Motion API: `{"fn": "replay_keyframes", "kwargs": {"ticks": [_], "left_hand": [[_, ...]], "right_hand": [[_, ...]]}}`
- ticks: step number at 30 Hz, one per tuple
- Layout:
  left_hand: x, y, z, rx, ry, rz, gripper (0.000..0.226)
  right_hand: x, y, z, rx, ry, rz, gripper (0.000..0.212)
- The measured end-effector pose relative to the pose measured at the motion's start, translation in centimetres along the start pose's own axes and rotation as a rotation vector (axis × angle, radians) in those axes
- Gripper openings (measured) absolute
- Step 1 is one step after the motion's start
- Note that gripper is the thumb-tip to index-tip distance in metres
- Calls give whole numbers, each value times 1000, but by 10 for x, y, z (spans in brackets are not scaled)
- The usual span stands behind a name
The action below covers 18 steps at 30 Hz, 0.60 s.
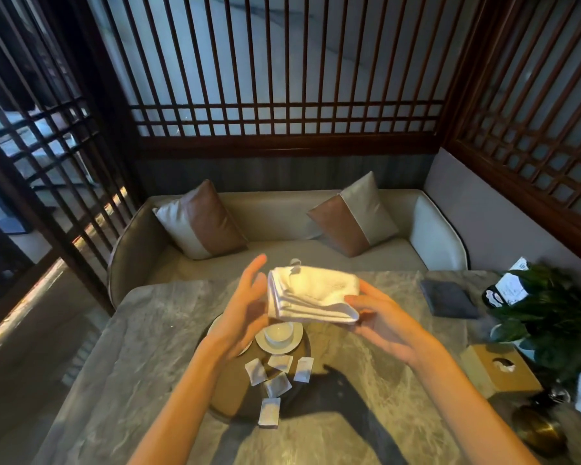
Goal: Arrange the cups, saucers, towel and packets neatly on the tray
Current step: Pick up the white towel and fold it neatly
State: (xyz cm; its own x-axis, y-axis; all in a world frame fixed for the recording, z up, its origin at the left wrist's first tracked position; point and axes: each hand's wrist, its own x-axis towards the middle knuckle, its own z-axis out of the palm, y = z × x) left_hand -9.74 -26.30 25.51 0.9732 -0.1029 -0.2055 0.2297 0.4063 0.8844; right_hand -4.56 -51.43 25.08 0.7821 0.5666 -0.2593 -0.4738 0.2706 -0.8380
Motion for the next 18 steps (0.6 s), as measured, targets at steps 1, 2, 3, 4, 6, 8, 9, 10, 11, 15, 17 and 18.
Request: {"fn": "replay_keyframes", "kwargs": {"ticks": [1,2,3,4,6,8,9,10,11,15,17,18], "left_hand": [[-2,-4,-4,-57,-66,-68,51],[-5,-7,-6,-40,-126,-105,57],[-8,-11,-6,14,-144,-140,61],[-10,-14,-5,96,-124,-171,63],[-10,-16,-1,254,-66,-186,58],[-12,-15,1,328,-45,-184,52],[-13,-14,0,324,-44,-198,52],[-14,-14,-2,300,-44,-221,52],[-16,-13,-4,265,-49,-244,54],[-22,-11,-10,182,-58,-272,49],[-25,-13,-12,206,-25,-257,47],[-26,-14,-13,222,-11,-252,50]], "right_hand": [[0,0,1,-22,9,4,44],[0,0,2,-48,27,13,41],[1,0,3,-77,45,23,40],[1,1,3,-110,60,32,38],[0,3,4,-195,75,56,36],[-3,3,6,-325,65,93,40],[-5,2,6,-384,59,112,49],[-6,1,5,-415,51,128,58],[-6,0,3,-415,36,138,64],[-7,-2,-3,-331,-42,157,66],[-5,2,-4,-325,-65,160,70],[-3,4,-3,-322,-67,156,73]]}}
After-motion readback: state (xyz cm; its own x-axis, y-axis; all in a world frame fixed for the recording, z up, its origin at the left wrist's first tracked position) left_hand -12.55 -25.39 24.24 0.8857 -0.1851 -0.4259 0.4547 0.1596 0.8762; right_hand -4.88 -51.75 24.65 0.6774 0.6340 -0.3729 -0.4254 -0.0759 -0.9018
